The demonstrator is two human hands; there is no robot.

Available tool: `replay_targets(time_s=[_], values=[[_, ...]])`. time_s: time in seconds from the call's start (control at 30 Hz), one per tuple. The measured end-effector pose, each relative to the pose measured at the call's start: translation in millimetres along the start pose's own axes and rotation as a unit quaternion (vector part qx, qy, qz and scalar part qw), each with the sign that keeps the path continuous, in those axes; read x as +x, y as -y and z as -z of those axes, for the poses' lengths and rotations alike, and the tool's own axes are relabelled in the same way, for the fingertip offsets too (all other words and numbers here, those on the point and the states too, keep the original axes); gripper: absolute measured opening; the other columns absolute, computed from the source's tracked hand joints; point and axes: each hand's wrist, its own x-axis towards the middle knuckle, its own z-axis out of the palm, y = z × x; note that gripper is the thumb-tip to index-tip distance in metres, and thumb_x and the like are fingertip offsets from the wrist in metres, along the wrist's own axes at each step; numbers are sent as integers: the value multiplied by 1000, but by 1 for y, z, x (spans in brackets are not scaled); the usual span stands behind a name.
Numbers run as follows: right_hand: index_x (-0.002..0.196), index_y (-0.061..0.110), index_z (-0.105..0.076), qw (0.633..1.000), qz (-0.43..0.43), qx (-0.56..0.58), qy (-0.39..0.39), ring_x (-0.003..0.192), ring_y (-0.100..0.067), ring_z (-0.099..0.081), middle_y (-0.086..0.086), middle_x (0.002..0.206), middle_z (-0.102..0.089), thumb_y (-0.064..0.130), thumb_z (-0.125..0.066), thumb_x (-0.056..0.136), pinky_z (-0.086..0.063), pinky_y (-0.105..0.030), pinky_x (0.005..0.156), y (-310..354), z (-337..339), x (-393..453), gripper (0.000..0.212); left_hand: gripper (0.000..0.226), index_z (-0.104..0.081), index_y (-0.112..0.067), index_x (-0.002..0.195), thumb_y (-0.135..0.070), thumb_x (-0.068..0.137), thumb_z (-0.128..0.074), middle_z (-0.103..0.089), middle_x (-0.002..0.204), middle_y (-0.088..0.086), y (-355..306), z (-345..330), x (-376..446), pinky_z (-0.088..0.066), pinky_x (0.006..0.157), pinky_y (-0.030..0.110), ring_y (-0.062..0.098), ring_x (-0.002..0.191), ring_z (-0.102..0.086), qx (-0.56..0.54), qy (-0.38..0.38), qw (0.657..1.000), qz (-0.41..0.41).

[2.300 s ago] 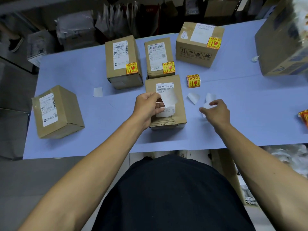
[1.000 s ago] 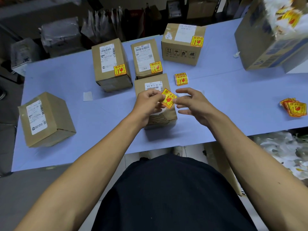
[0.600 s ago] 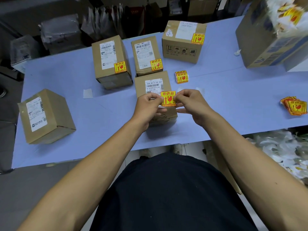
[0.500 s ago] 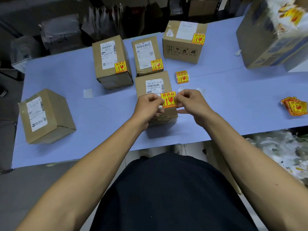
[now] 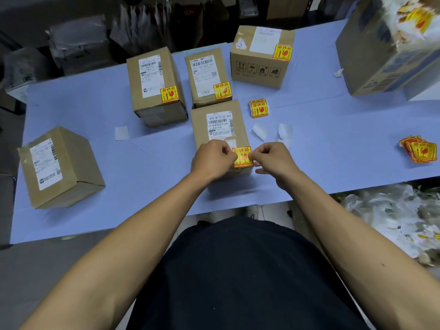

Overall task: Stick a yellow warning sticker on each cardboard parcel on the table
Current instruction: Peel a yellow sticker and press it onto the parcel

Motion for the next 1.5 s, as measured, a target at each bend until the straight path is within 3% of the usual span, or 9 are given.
replay_targets(time_s=[0.23,0.67,0.77,0.9,1.0,1.1,1.3,1.37,1.5], values=[[77,0,-67,999,15,-15,-27,73,-14,-66,-7,75,-67,10,-67,86,-58,-27,58,-2,-2,-1,14,20,-58,-21,59,-30,77,-59,-58,59,-6,3,-5,2,-30,49,22,22,65,-55,58,-13,998,-17],[85,9,-68,998,12,-52,-25,86,-23,-69,-5,83,-70,22,-72,82,-61,-34,64,-6,2,5,14,26,-57,-16,64,-40,73,-61,-60,64,-1,0,-5,9,-33,50,26,27,69,-60,160,-25,986,-32],[110,17,-64,998,-9,-67,-18,96,-22,-67,-2,101,-67,38,-71,83,-58,-45,87,-12,4,11,34,30,-62,-20,87,-49,79,-62,-63,91,2,15,-1,3,-39,60,32,28,91,-58,187,-88,975,-82],[139,18,-51,997,1,-73,-11,113,-18,-61,0,127,-64,60,-58,88,-48,-42,102,-6,-19,17,67,66,-39,-17,146,-49,91,-58,-35,150,14,40,-5,-2,-36,106,45,33,139,-30,144,-109,980,-80],[129,21,-59,994,45,-95,-6,112,-19,-64,2,123,-68,62,-54,89,-51,-41,96,-3,-42,17,58,82,-3,-20,159,-54,98,-47,7,167,13,47,-15,-3,-17,120,43,29,153,-1,26,-43,999,2],[120,27,-61,989,78,-123,-9,104,-16,-65,5,113,-70,65,-52,87,-53,-41,90,-11,-46,11,51,84,11,-24,157,-58,99,-40,17,166,9,51,-19,-3,-26,116,42,26,154,-2,10,-25,1000,0],[118,35,-59,989,85,-101,67,96,-2,-66,18,105,-71,71,-59,78,-52,-28,84,-29,-26,2,54,86,8,-25,158,-57,98,-45,10,167,7,57,-18,2,-30,112,40,20,154,-3,-16,-24,999,-19],[127,45,-55,988,77,-88,101,108,7,-61,27,119,-67,74,-60,77,-48,-25,92,-33,-19,4,58,89,1,-26,158,-54,95,-54,-4,168,4,59,-18,3,-26,112,36,16,152,-11,-69,-45,997,-12],[156,24,-28,995,13,26,94,138,-12,-44,5,155,-42,73,-52,82,-36,-45,116,-21,-16,30,92,91,-7,-30,158,-52,89,-63,-33,160,-3,61,-15,15,-36,112,35,13,138,-41,-260,-75,958,94]])
